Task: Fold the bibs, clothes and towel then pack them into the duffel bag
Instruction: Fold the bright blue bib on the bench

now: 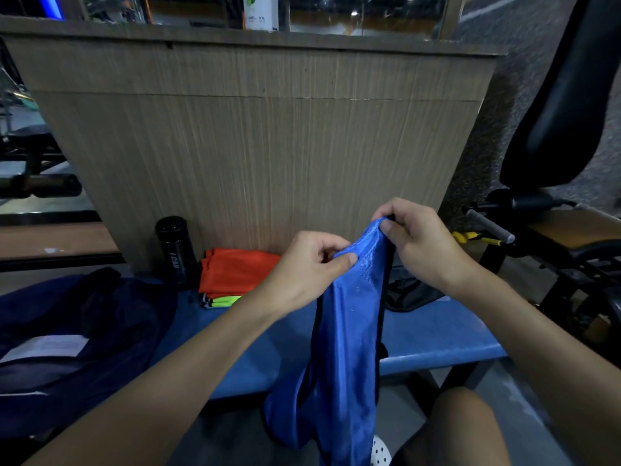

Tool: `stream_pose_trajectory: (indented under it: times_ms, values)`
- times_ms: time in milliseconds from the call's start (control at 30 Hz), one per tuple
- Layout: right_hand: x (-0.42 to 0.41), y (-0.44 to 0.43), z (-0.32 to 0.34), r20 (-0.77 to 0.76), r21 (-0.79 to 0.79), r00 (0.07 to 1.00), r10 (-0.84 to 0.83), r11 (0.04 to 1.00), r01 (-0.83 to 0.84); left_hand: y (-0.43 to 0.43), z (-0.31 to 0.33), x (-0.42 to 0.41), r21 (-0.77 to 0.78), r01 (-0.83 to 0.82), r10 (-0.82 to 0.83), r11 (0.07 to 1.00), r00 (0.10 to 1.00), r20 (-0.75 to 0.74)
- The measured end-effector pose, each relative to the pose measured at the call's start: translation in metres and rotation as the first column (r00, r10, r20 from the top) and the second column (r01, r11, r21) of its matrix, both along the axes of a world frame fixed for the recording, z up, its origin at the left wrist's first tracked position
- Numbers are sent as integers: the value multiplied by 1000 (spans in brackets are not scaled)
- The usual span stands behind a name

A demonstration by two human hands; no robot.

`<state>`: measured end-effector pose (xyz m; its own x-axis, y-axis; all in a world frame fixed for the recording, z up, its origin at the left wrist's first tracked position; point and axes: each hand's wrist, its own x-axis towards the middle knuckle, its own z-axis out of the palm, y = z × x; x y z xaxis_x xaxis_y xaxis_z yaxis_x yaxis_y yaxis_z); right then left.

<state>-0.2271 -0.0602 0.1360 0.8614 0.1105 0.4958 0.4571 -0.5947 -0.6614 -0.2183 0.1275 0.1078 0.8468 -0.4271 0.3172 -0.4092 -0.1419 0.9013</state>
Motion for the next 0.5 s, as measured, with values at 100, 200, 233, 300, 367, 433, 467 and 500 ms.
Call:
stream_pose_trajectory:
  times_ms: [100, 200, 233, 300, 367, 433, 467, 500]
  values:
    - [-1, 1, 0, -7, 21, 1000, 18, 1000, -18, 1, 1, 2, -10, -58, 58, 998, 998, 3]
    - [-1, 1, -1, 0, 9, 1000, 23, 1000, -23, 1, 0, 5, -1, -60, 60, 998, 998, 3]
    - [-1, 2, -2, 5, 3, 1000, 21, 1000, -21, 1, 0, 4, -10, -53, 53, 999, 999, 1]
    - [-1, 2, -3, 25, 11, 1000, 2, 1000, -2, 1, -1, 3, -47, -53, 53, 998, 999, -7]
    - [-1, 1, -2, 58, 53, 998, -21, 998, 18, 2, -2, 0, -73, -37, 33, 997, 998, -48]
    - [-1, 1, 0, 69, 85, 998, -17, 996, 11, 1, -2, -2, -88, -20, 12, 996, 996, -86]
    - [-1, 3, 1, 62, 91, 998, -6, 996, 0, 1, -2, -3, -94, -24, 15, 995, 995, -96]
    - [-1, 4, 1, 54, 94, 999, 4, 996, -9, 0, -1, -3, -102, -29, 18, 994, 994, -105]
